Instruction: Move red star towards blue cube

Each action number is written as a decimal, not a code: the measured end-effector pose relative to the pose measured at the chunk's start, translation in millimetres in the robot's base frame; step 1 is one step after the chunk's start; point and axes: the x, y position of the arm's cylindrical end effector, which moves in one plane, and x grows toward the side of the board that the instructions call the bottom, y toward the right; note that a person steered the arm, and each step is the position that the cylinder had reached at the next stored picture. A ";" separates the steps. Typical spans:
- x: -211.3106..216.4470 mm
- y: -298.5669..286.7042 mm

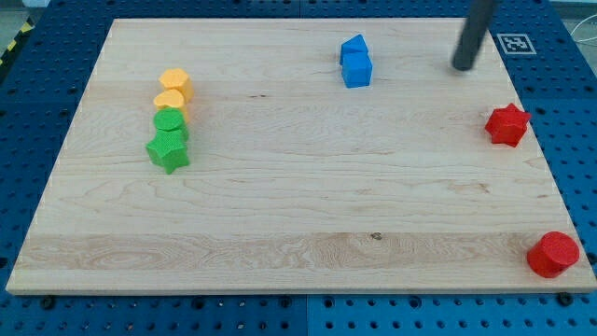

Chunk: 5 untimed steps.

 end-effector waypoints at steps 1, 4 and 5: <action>57.4 57.5; 115.8 31.1; 113.6 4.0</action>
